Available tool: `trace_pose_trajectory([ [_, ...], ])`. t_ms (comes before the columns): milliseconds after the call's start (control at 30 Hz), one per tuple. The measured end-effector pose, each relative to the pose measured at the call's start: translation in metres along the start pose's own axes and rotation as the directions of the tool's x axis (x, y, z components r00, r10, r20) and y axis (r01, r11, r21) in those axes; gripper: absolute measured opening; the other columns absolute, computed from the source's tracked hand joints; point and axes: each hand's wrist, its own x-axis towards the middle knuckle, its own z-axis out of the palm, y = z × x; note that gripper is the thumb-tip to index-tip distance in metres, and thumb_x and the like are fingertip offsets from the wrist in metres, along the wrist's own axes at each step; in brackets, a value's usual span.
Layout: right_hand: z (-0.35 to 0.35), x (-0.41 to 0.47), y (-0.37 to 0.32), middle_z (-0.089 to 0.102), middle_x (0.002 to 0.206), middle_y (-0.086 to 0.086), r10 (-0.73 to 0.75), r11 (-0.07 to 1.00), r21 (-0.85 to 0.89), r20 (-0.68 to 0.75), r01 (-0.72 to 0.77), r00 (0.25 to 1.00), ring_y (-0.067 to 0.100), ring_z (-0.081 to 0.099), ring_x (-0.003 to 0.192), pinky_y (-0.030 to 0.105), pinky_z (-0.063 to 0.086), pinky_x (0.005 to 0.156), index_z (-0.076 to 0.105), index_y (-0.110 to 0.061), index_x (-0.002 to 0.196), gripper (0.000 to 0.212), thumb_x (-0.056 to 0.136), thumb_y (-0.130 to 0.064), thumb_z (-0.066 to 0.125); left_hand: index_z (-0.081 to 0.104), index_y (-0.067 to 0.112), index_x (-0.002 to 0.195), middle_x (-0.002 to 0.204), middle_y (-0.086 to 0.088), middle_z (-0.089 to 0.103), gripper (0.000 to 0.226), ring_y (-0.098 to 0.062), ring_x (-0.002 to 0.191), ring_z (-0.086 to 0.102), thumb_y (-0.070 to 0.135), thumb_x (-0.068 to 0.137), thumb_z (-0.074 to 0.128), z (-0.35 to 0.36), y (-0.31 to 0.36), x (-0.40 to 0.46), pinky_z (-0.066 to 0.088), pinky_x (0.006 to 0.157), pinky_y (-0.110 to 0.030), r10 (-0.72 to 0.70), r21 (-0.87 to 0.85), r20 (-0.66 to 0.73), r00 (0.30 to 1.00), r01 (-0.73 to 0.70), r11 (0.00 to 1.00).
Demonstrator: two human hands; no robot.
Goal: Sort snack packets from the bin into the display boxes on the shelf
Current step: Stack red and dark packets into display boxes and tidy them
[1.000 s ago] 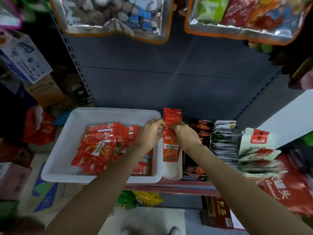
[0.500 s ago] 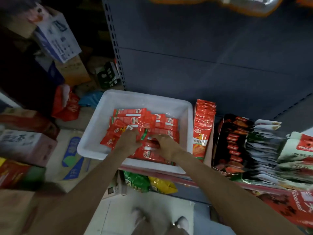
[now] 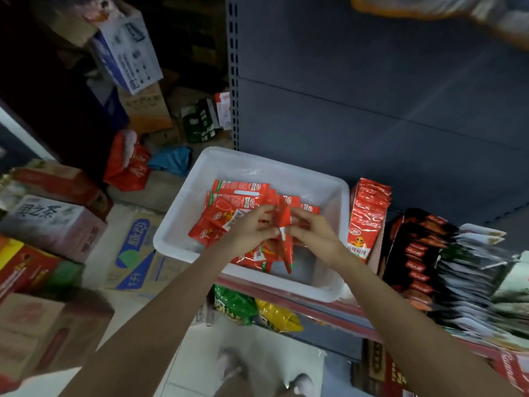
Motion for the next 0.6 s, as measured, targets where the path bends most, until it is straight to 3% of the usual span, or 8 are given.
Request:
trace_pose_trajectory([
  [33, -0.005, -0.005, -0.006, 0.066, 0.090, -0.010, -0.013, 0.997, 0.081, 0.000, 0.013, 1.000, 0.001, 0.063, 0.082, 0.025, 0.053, 0.083, 0.059, -0.019, 0.115, 0.038, 0.087, 0.006, 0.055, 0.047, 0.018, 0.133, 0.119, -0.002, 0.062, 0.051, -0.018, 0.111, 0.059, 0.011, 0.086, 0.066, 0.003, 0.005, 0.002, 0.047, 0.098, -0.039, 0.033, -0.014, 0.011, 0.999, -0.033, 0.999],
  [100, -0.017, -0.014, -0.017, 0.066, 0.087, -0.010, -0.060, 0.995, 0.083, -0.005, 0.060, 0.998, -0.004, 0.062, 0.078, 0.017, 0.049, 0.076, 0.063, -0.019, 0.108, 0.031, 0.088, 0.004, 0.053, 0.053, 0.018, 0.125, 0.110, -0.002, 0.065, 0.046, -0.015, 0.102, 0.062, 0.017, 0.083, 0.070, 0.011, 0.022, 0.006, 0.049, 0.093, -0.037, 0.104, 0.011, -0.017, 0.994, -0.104, 0.995],
  [200, -0.038, -0.025, -0.025, 0.059, 0.078, -0.008, -0.184, 0.976, -0.144, -0.152, 0.162, 0.971, -0.006, 0.057, 0.072, 0.010, 0.041, 0.071, 0.064, -0.022, 0.082, 0.015, 0.091, -0.010, 0.059, 0.060, 0.012, 0.101, 0.082, 0.000, 0.065, 0.027, -0.013, 0.076, 0.062, 0.018, 0.079, 0.074, 0.030, 0.052, 0.012, 0.049, 0.074, -0.031, 0.193, 0.067, -0.081, 0.978, -0.188, 0.980],
  [267, -0.055, -0.031, -0.027, 0.053, 0.080, -0.012, -0.274, 0.929, -0.325, -0.279, 0.178, 0.920, -0.001, 0.053, 0.076, 0.005, 0.037, 0.068, 0.065, -0.017, 0.085, 0.009, 0.091, -0.013, 0.060, 0.058, 0.015, 0.087, 0.068, 0.001, 0.062, 0.019, -0.012, 0.062, 0.060, 0.017, 0.079, 0.074, 0.045, 0.071, 0.017, 0.046, 0.062, -0.027, 0.226, 0.104, -0.100, 0.969, -0.216, 0.971],
  [367, -0.087, -0.045, -0.030, 0.060, 0.089, -0.015, -0.363, 0.888, -0.420, -0.385, 0.189, 0.848, -0.001, 0.057, 0.079, 0.002, 0.039, 0.072, 0.066, -0.013, 0.106, 0.018, 0.087, -0.010, 0.063, 0.062, 0.009, 0.095, 0.071, -0.003, 0.066, 0.018, -0.015, 0.063, 0.066, 0.018, 0.082, 0.071, 0.068, 0.092, 0.025, 0.048, 0.061, -0.021, 0.268, 0.141, -0.086, 0.960, -0.254, 0.957],
  [500, -0.121, -0.062, -0.019, 0.066, 0.089, -0.009, -0.377, 0.877, -0.456, -0.459, 0.151, 0.804, 0.004, 0.061, 0.080, 0.007, 0.043, 0.070, 0.065, -0.015, 0.100, 0.013, 0.087, -0.014, 0.065, 0.059, 0.010, 0.083, 0.077, -0.006, 0.069, 0.011, 0.005, 0.056, 0.059, 0.014, 0.083, 0.069, 0.093, 0.109, 0.037, 0.044, 0.059, -0.011, 0.292, 0.140, -0.079, 0.953, -0.280, 0.950],
  [600, -0.129, -0.066, -0.009, 0.066, 0.091, -0.004, -0.343, 0.883, -0.457, -0.486, 0.101, 0.804, 0.012, 0.063, 0.083, 0.019, 0.050, 0.074, 0.062, -0.012, 0.101, 0.013, 0.089, -0.015, 0.063, 0.061, 0.010, 0.091, 0.083, 0.000, 0.064, 0.014, -0.003, 0.068, 0.058, 0.016, 0.083, 0.071, 0.106, 0.107, 0.042, 0.041, 0.058, -0.009, 0.257, 0.161, -0.053, 0.965, -0.246, 0.956],
])
